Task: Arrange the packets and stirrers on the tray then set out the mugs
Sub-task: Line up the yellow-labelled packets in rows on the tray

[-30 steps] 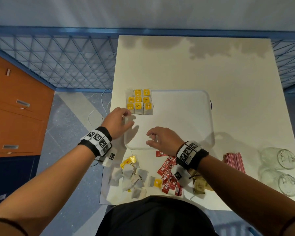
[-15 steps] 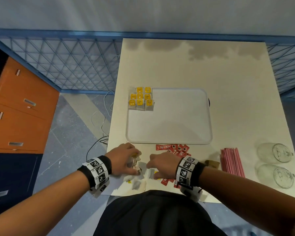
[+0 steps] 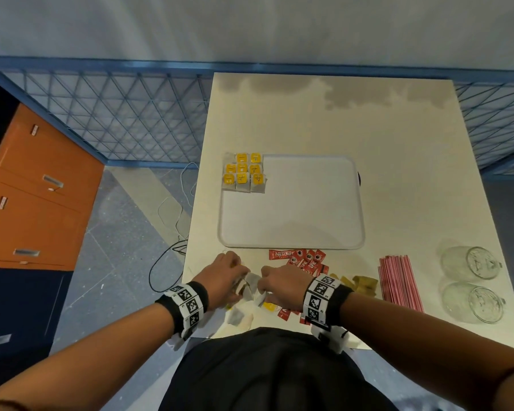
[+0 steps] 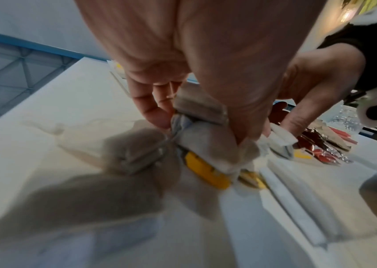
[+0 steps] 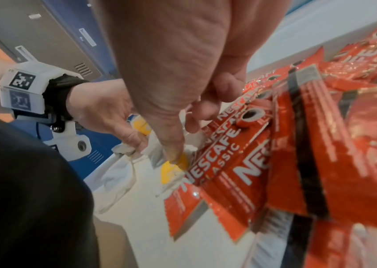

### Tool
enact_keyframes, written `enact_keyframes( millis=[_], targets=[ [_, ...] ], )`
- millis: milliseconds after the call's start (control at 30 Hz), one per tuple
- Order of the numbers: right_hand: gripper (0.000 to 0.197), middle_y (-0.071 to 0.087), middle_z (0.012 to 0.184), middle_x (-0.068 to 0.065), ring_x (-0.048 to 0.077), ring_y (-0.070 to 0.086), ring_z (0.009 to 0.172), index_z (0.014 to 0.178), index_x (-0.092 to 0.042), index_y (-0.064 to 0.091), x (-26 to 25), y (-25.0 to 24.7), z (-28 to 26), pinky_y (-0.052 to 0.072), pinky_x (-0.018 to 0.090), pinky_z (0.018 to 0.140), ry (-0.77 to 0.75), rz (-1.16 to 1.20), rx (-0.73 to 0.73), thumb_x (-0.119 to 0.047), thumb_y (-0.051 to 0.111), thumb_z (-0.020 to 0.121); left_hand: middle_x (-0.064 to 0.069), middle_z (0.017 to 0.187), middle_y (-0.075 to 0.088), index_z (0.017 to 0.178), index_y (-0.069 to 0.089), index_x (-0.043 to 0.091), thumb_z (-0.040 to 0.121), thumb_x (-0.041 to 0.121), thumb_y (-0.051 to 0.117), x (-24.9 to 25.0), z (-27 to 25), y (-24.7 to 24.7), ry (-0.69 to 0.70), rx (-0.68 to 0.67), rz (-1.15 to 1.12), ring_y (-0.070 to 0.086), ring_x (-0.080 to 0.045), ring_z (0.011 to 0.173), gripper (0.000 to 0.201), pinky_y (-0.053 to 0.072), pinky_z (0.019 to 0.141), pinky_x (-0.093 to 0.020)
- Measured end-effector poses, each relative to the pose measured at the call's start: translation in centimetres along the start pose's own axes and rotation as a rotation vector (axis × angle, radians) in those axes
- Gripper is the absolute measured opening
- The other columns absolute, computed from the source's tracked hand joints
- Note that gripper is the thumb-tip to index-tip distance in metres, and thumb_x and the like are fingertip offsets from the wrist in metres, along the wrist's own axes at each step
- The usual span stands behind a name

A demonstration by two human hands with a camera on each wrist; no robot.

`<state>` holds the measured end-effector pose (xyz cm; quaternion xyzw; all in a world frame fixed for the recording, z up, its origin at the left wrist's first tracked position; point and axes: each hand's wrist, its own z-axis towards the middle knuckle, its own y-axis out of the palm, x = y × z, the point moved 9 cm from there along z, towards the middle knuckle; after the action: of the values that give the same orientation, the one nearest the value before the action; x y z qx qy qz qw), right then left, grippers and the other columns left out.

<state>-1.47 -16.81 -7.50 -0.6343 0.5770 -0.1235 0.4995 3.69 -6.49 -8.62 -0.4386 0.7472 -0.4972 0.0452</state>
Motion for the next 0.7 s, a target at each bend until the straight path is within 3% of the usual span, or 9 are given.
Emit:
enact_keyframes(
  millis=[133, 267, 433, 533, 600, 700],
  targets=[
    [0.025, 0.059, 0.106, 0.001, 0.024, 0.061, 0.076, 0.116, -0.02, 0.068, 0.7, -0.9, -0.3, 0.049, 0.033, 0.067, 0.054, 0.078, 0.059, -0.037, 0.062, 0.099, -0.002, 0.126, 0.046, 0.134, 0.057, 0.025, 0.084, 0.031, 0.074, 0.4, 0.7, -0.5, -0.001, 0.002, -0.061, 0.047, -0.022, 0.111, 0.052, 0.045, 0.094, -0.032],
    [0.021, 0.066, 0.1, -0.003, 0.019, 0.062, 0.083, 0.109, -0.021, 0.068, 1.7, -2.0, -0.7, 0.052, 0.034, 0.071, 0.116, 0.201, 0.132, -0.036, 0.06, 0.096, 0.005, 0.111, 0.049, 0.124, 0.062, 0.027, 0.084, 0.035, 0.073, 0.1, 1.2, -0.7, -0.041, -0.002, -0.179, 0.049, -0.014, 0.095, 0.043, 0.046, 0.086, -0.028],
    [0.015, 0.071, 0.098, -0.006, 0.011, 0.062, 0.078, 0.102, -0.025, 0.066, 3.8, -3.5, -1.5, 0.051, 0.028, 0.07, 0.232, 0.408, 0.209, -0.036, 0.066, 0.091, 0.001, 0.104, 0.061, 0.111, 0.065, 0.019, 0.079, 0.039, 0.076, -0.9, 1.6, -1.9, -0.101, 0.026, -0.316, 0.056, -0.017, 0.092, 0.04, 0.046, 0.081, -0.031],
    [0.012, 0.072, 0.094, -0.008, 0.01, 0.065, 0.082, 0.099, -0.025, 0.067, 4.9, -4.1, -1.9, 0.05, 0.023, 0.07, 0.293, 0.545, 0.253, -0.033, 0.069, 0.089, 0.003, 0.091, 0.069, 0.097, 0.067, 0.02, 0.075, 0.034, 0.076, -1.8, 1.4, -2.6, -0.141, 0.054, -0.491, 0.063, -0.018, 0.084, 0.028, 0.053, 0.081, -0.04],
    [0.01, 0.071, 0.087, -0.009, 0.008, 0.066, 0.079, 0.096, -0.026, 0.067, 5.3, -4.3, -2.1, 0.05, 0.022, 0.068, 0.316, 0.618, 0.282, -0.032, 0.07, 0.088, -0.003, 0.082, 0.07, 0.088, 0.066, 0.017, 0.071, 0.032, 0.075, -2.0, 1.3, -3.0, -0.151, 0.061, -0.611, 0.066, -0.021, 0.078, 0.024, 0.055, 0.078, -0.046],
    [0.008, 0.068, 0.085, -0.009, 0.01, 0.065, 0.077, 0.093, -0.028, 0.066, 5.8, -4.5, -2.3, 0.053, 0.027, 0.069, 0.345, 0.711, 0.323, -0.029, 0.071, 0.087, -0.015, 0.083, 0.069, 0.089, 0.064, 0.007, 0.072, 0.025, 0.074, -2.0, 1.1, -3.6, -0.177, 0.069, -0.741, 0.062, -0.018, 0.07, 0.026, 0.055, 0.074, -0.046]
  ],
)
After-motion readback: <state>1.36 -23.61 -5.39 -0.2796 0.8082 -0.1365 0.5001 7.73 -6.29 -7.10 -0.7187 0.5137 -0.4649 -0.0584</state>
